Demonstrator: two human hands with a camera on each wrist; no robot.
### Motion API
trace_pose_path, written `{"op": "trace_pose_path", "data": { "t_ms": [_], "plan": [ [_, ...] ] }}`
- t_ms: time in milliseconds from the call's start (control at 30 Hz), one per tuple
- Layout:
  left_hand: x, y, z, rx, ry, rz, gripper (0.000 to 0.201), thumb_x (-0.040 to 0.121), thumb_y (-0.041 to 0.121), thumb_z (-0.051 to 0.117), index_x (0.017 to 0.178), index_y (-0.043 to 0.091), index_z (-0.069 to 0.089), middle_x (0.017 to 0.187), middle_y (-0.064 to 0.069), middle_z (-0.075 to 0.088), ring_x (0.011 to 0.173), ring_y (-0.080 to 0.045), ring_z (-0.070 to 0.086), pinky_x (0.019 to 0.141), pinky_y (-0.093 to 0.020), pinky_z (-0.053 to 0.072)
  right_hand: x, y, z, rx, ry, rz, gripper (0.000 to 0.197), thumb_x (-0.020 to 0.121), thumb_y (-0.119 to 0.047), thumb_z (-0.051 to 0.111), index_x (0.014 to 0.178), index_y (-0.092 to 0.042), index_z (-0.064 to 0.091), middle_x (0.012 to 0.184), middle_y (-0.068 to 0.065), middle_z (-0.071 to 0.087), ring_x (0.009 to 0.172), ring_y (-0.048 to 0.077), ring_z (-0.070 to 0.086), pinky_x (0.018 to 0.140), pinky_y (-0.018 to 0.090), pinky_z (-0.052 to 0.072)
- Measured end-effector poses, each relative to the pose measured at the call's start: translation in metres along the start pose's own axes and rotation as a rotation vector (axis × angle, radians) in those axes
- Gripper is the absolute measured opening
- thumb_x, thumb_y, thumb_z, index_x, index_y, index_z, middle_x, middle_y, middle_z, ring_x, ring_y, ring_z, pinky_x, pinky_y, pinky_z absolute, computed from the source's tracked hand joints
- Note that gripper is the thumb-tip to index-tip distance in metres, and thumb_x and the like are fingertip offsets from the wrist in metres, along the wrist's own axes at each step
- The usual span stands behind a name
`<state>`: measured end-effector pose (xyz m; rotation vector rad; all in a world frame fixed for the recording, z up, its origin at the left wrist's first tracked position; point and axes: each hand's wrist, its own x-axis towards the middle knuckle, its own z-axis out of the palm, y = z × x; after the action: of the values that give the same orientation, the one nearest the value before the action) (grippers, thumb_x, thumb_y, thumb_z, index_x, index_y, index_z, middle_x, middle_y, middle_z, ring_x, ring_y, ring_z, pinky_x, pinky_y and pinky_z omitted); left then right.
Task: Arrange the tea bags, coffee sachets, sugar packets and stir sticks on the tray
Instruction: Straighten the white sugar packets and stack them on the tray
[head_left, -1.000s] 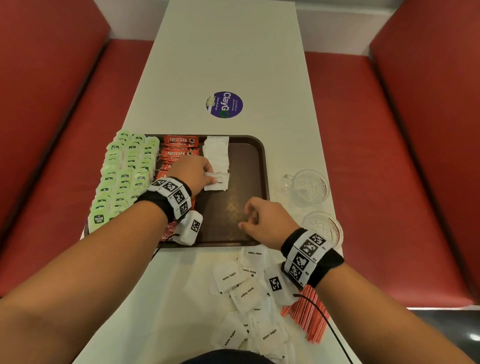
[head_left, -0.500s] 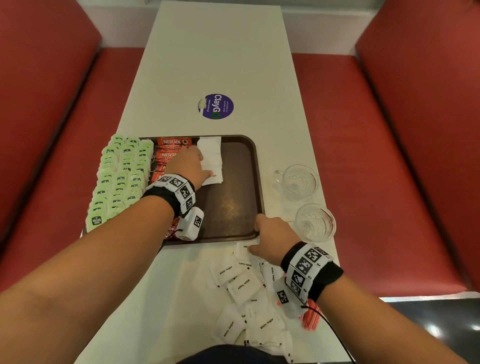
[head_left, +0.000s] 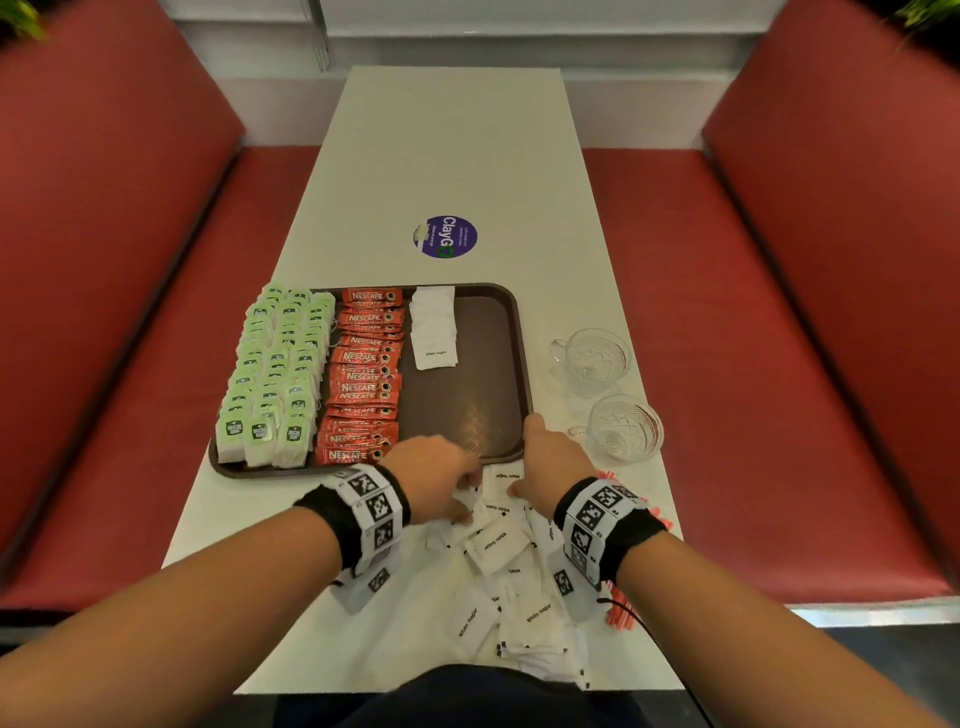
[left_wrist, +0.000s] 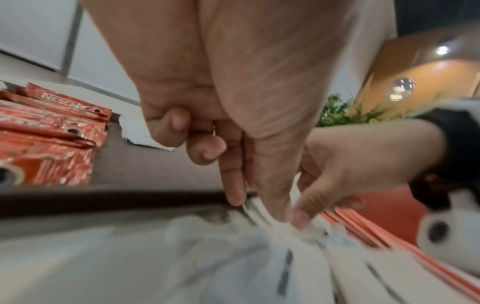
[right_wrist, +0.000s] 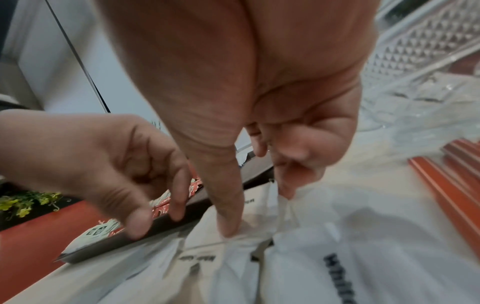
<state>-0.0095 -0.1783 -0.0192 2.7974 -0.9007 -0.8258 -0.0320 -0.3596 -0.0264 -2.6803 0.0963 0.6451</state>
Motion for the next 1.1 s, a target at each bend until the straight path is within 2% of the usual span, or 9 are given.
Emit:
{"op": "trace_pose_path", "data": {
  "t_ms": [133,300,500,667,767,833,933,1033,1100],
  "plan": [
    [-0.005,0.003,0.016,0.042,0.001,-0.013,0.047,0.074,0.056,0.078,0.108,0.028,0.062,0.106,0.01,0.064,0.092,-0.014,0.06,0.078,-0.033,0.052,-0.001,0.001,0.005,0.006,0.013,0.017,0.053,0.086,-0.021,0.074,0.124,-0.01,0.039,0.106,0.011,0.063,0.089,0.026,0.061,0.074,0.033,0.051],
    [-0.005,0.003,0.019,0.002,-0.013,-0.009,0.05,0.074,0.05,0.08,0.113,0.027,0.061,0.108,0.007,0.061,0.094,-0.016,0.059,0.081,-0.033,0.051,-0.003,-0.004,0.008,0.108,0.077,0.103,0.073,0.077,-0.043,0.081,0.124,-0.011,0.034,0.107,0.009,0.062,0.097,0.028,0.064,0.073,0.032,0.05],
    [-0.006,0.002,0.017,0.011,-0.04,0.001,0.041,0.08,0.046,0.075,0.113,0.027,0.064,0.111,0.003,0.066,0.1,-0.019,0.061,0.082,-0.033,0.05,-0.001,-0.012,0.005,0.154,0.045,0.149,0.079,0.076,-0.032,0.086,0.129,-0.009,0.031,0.112,0.012,0.063,0.102,0.028,0.064,0.08,0.033,0.053],
    [-0.01,-0.006,0.007,-0.019,0.01,-0.008,0.023,0.084,0.041,0.071,0.099,0.026,0.066,0.098,0.004,0.068,0.09,-0.016,0.062,0.074,-0.029,0.049,-0.001,-0.011,0.002,0.174,0.016,0.202,0.079,0.075,-0.024,0.086,0.13,-0.009,0.031,0.1,0.008,0.06,0.099,0.029,0.065,0.079,0.036,0.055],
    [-0.011,-0.014,0.002,-0.129,0.071,-0.032,0.02,0.084,0.038,0.072,0.099,0.028,0.064,0.093,0.009,0.065,0.087,-0.013,0.061,0.075,-0.029,0.05,-0.001,-0.009,0.001,0.175,-0.007,0.221,0.08,0.075,-0.023,0.086,0.131,-0.007,0.032,0.109,0.011,0.062,0.102,0.03,0.064,0.078,0.035,0.053],
    [-0.012,-0.019,0.001,-0.158,0.084,-0.039,0.023,0.086,0.04,0.07,0.105,0.028,0.063,0.1,0.007,0.066,0.091,-0.014,0.062,0.082,-0.034,0.052,-0.001,-0.008,0.0,0.145,-0.029,0.216,0.073,0.076,-0.024,0.085,0.129,-0.007,0.038,0.115,0.011,0.062,0.104,0.029,0.063,0.079,0.033,0.052],
    [-0.014,-0.026,-0.003,-0.179,0.116,-0.031,0.021,0.09,0.043,0.063,0.104,0.027,0.063,0.101,0.006,0.067,0.091,-0.014,0.063,0.083,-0.039,0.054,-0.001,-0.01,-0.002,-0.027,-0.066,0.138,0.046,0.083,-0.025,0.079,0.117,-0.008,0.055,0.112,0.009,0.066,0.101,0.024,0.064,0.075,0.028,0.049],
    [-0.017,-0.031,-0.009,-0.255,0.169,-0.017,0.015,0.091,0.037,0.064,0.104,0.029,0.065,0.098,0.007,0.069,0.088,-0.012,0.064,0.08,-0.033,0.054,-0.001,-0.012,-0.003,-0.15,-0.093,0.083,0.023,0.09,-0.016,0.067,0.111,-0.008,0.063,0.11,0.009,0.068,0.098,0.024,0.066,0.072,0.027,0.048],
    [-0.018,-0.035,-0.014,-0.275,0.196,-0.009,0.015,0.091,0.035,0.064,0.105,0.029,0.065,0.099,0.008,0.069,0.089,-0.01,0.063,0.079,-0.03,0.052,-0.002,-0.013,-0.007,-0.18,-0.105,0.063,0.019,0.093,-0.014,0.06,0.11,-0.007,0.064,0.109,0.01,0.068,0.094,0.025,0.065,0.072,0.028,0.048]
  ]
}}
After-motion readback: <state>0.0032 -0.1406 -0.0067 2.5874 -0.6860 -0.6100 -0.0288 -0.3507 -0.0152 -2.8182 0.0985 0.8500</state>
